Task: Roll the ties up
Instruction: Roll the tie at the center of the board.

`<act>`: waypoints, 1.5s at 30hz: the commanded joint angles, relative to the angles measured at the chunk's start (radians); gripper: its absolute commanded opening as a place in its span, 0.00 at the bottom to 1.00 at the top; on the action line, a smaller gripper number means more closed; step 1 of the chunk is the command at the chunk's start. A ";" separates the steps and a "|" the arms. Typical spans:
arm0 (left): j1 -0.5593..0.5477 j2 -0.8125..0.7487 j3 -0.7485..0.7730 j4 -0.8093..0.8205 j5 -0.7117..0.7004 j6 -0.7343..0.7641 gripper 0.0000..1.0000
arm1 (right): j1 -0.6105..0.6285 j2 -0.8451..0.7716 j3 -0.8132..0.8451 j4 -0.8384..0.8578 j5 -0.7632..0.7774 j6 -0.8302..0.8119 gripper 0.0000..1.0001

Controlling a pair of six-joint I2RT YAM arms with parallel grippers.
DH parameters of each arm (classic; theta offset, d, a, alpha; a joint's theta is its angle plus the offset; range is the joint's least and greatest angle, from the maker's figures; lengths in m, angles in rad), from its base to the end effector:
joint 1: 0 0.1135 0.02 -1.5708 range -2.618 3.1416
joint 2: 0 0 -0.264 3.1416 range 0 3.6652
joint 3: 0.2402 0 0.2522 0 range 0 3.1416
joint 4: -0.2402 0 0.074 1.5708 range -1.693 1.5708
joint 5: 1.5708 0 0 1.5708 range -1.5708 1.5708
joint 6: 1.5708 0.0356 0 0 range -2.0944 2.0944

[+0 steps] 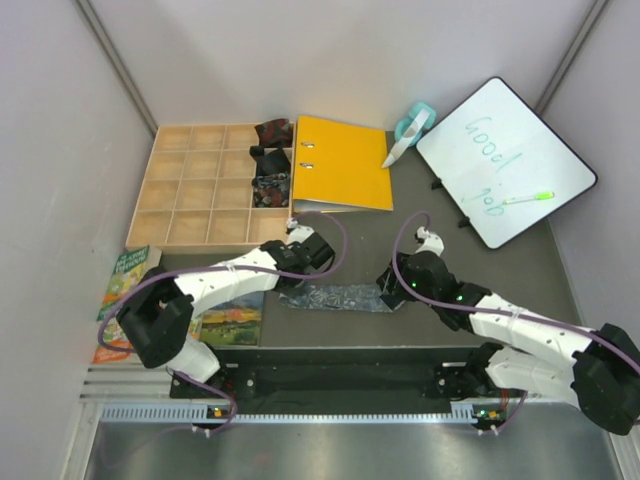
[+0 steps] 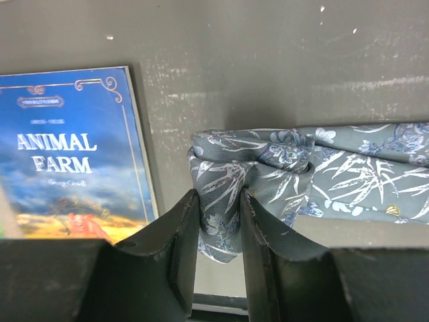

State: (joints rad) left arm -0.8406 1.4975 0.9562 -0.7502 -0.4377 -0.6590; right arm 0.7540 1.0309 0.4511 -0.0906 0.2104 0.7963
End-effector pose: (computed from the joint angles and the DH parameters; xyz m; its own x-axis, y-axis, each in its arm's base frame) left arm 0.1919 -0.1917 0.1999 -0.8724 0.1430 -0.4674 0.0793 0.9850 0.1533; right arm 0.1562 0.1365 0.1883 -0.7100 0.2922 -0.6407 -0.0610 0.8809 0.4693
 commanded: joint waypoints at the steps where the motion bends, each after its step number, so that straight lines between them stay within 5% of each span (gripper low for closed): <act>1: -0.060 0.059 0.081 -0.087 -0.107 -0.039 0.33 | -0.004 -0.038 -0.022 0.051 0.046 0.018 0.60; 13: -0.178 0.214 0.230 -0.179 -0.168 -0.103 0.32 | -0.004 -0.063 -0.051 0.072 0.064 0.037 0.60; 30: -0.347 0.513 0.507 -0.462 -0.340 -0.241 0.32 | -0.005 -0.364 -0.203 0.012 0.239 0.165 0.67; 45: -0.365 0.592 0.585 -0.331 -0.202 -0.177 0.34 | -0.005 -0.493 -0.264 0.022 0.257 0.170 0.74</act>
State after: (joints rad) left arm -1.2015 2.0716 1.5131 -1.1877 -0.7361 -0.8444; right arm 0.7540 0.5362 0.1829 -0.0975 0.4515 0.9657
